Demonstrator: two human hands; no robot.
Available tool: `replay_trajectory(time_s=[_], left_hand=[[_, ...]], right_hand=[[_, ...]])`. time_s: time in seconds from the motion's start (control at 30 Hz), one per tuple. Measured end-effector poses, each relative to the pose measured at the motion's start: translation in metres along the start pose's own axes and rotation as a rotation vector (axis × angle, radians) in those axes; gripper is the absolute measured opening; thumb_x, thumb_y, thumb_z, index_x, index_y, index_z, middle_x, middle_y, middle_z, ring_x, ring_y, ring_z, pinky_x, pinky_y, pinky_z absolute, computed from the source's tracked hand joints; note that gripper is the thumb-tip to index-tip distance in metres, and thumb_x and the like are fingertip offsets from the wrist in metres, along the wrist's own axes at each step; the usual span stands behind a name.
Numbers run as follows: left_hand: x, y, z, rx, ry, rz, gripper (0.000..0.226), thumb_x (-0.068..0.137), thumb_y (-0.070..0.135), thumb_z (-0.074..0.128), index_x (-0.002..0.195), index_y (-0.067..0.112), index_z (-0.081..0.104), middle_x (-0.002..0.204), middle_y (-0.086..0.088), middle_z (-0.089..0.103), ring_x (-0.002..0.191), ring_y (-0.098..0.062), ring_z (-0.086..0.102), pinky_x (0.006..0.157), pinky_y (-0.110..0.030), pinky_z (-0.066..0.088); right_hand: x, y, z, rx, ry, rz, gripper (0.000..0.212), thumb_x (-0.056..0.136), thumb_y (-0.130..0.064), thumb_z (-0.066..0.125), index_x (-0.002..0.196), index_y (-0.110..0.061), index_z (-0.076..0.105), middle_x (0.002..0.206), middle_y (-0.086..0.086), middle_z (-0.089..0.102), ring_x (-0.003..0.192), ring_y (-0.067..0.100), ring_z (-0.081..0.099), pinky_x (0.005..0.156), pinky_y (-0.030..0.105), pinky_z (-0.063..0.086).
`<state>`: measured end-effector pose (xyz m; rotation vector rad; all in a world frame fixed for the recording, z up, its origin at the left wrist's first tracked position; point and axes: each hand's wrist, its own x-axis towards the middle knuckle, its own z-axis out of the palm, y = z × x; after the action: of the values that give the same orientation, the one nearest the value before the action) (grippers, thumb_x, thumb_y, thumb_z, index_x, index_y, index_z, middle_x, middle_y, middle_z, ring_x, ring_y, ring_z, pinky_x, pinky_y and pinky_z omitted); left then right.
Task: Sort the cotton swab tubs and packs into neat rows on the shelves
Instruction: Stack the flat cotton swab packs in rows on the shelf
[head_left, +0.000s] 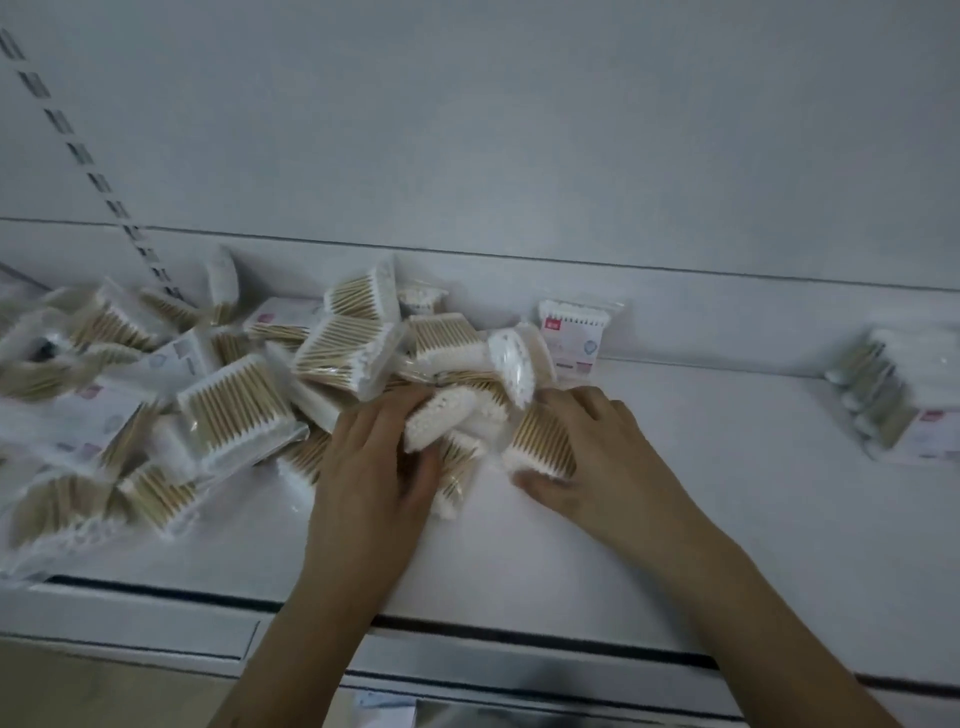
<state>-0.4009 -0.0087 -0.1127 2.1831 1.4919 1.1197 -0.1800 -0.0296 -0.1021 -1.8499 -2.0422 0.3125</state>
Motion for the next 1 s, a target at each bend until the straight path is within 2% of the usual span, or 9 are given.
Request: replay_trajectory(time_s=[0.1, 0.17, 0.23, 0.33, 0.47, 0.57, 0.63, 0.73, 1.0], left_hand=[[-0.001, 0.003, -0.005, -0.178, 0.028, -0.076, 0.03, 0.097, 0.022, 0.057, 0.127, 0.025, 0.057, 0.109, 0.007, 0.061, 0.09, -0.004, 0.058, 0.078, -0.009, 0.042], [-0.002, 0.006, -0.007, -0.262, 0.016, -0.138, 0.023, 0.097, 0.032, 0.054, 0.119, 0.025, 0.059, 0.084, 0.004, 0.063, 0.067, -0.01, 0.058, 0.061, -0.017, 0.043], [-0.002, 0.01, -0.01, -0.303, 0.019, -0.178, 0.023, 0.095, 0.042, 0.051, 0.103, 0.022, 0.058, 0.069, 0.005, 0.06, 0.058, -0.01, 0.057, 0.054, -0.019, 0.04], [-0.002, 0.016, -0.012, -0.324, 0.027, -0.202, 0.018, 0.095, 0.035, 0.053, 0.082, 0.025, 0.047, 0.063, 0.02, 0.058, 0.054, -0.001, 0.054, 0.048, -0.008, 0.035], [-0.006, 0.009, -0.009, -0.298, 0.031, -0.18, 0.033, 0.097, 0.052, 0.051, 0.08, 0.024, 0.049, 0.069, 0.006, 0.057, 0.064, -0.006, 0.057, 0.059, -0.021, 0.044], [-0.007, 0.008, -0.007, -0.291, 0.021, -0.137, 0.02, 0.095, 0.051, 0.052, 0.093, 0.031, 0.054, 0.081, -0.001, 0.059, 0.078, -0.02, 0.061, 0.066, -0.036, 0.048], [-0.006, 0.019, -0.011, -0.348, 0.006, -0.127, 0.01, 0.095, 0.043, 0.058, 0.104, 0.043, 0.055, 0.093, 0.01, 0.066, 0.091, -0.01, 0.065, 0.075, -0.029, 0.054], [-0.002, 0.034, -0.013, -0.412, -0.041, -0.114, 0.04, 0.092, 0.023, 0.066, 0.113, 0.053, 0.049, 0.099, 0.028, 0.067, 0.09, 0.002, 0.067, 0.069, -0.009, 0.049], [0.014, 0.07, 0.014, -0.491, -0.132, -0.04, 0.032, 0.088, 0.021, 0.074, 0.109, 0.043, 0.062, 0.097, 0.017, 0.069, 0.084, -0.006, 0.067, 0.074, -0.015, 0.053]], right_hand=[[-0.007, -0.004, 0.006, 0.1, 0.129, -0.031, 0.063, 0.081, -0.037, 0.072, 0.135, -0.022, 0.044, 0.123, -0.008, 0.053, 0.109, 0.015, 0.048, 0.084, 0.018, 0.032], [-0.005, -0.008, 0.002, 0.207, 0.151, 0.021, 0.047, 0.086, -0.038, 0.066, 0.126, -0.026, 0.046, 0.112, -0.012, 0.058, 0.099, 0.011, 0.054, 0.078, 0.023, 0.042], [-0.003, -0.009, -0.004, 0.277, 0.158, 0.059, 0.032, 0.092, -0.044, 0.055, 0.119, -0.028, 0.049, 0.101, -0.011, 0.064, 0.087, 0.008, 0.06, 0.073, 0.03, 0.049], [-0.003, -0.009, -0.009, 0.281, 0.223, 0.085, 0.026, 0.098, -0.048, 0.049, 0.117, -0.03, 0.053, 0.083, -0.011, 0.066, 0.071, 0.009, 0.06, 0.06, 0.021, 0.042], [-0.003, -0.012, -0.012, 0.278, 0.253, 0.139, 0.036, 0.094, -0.048, 0.054, 0.123, -0.027, 0.05, 0.083, -0.004, 0.067, 0.07, 0.016, 0.061, 0.065, 0.029, 0.045], [-0.003, -0.013, -0.014, 0.358, 0.302, 0.198, 0.032, 0.094, -0.039, 0.061, 0.121, -0.026, 0.049, 0.087, -0.009, 0.067, 0.077, 0.018, 0.064, 0.071, 0.037, 0.05], [-0.003, -0.011, -0.015, 0.417, 0.357, 0.24, 0.027, 0.093, -0.032, 0.061, 0.114, -0.028, 0.045, 0.081, -0.015, 0.064, 0.073, 0.016, 0.063, 0.068, 0.039, 0.051], [-0.004, -0.004, -0.02, 0.519, 0.409, 0.277, 0.022, 0.094, -0.028, 0.059, 0.108, -0.031, 0.042, 0.085, -0.017, 0.064, 0.074, 0.015, 0.066, 0.067, 0.044, 0.056], [-0.039, 0.012, -0.049, 0.803, 0.592, 0.226, 0.019, 0.1, -0.023, 0.057, 0.114, -0.035, 0.062, 0.096, -0.017, 0.067, 0.091, 0.006, 0.068, 0.062, 0.019, 0.057]])
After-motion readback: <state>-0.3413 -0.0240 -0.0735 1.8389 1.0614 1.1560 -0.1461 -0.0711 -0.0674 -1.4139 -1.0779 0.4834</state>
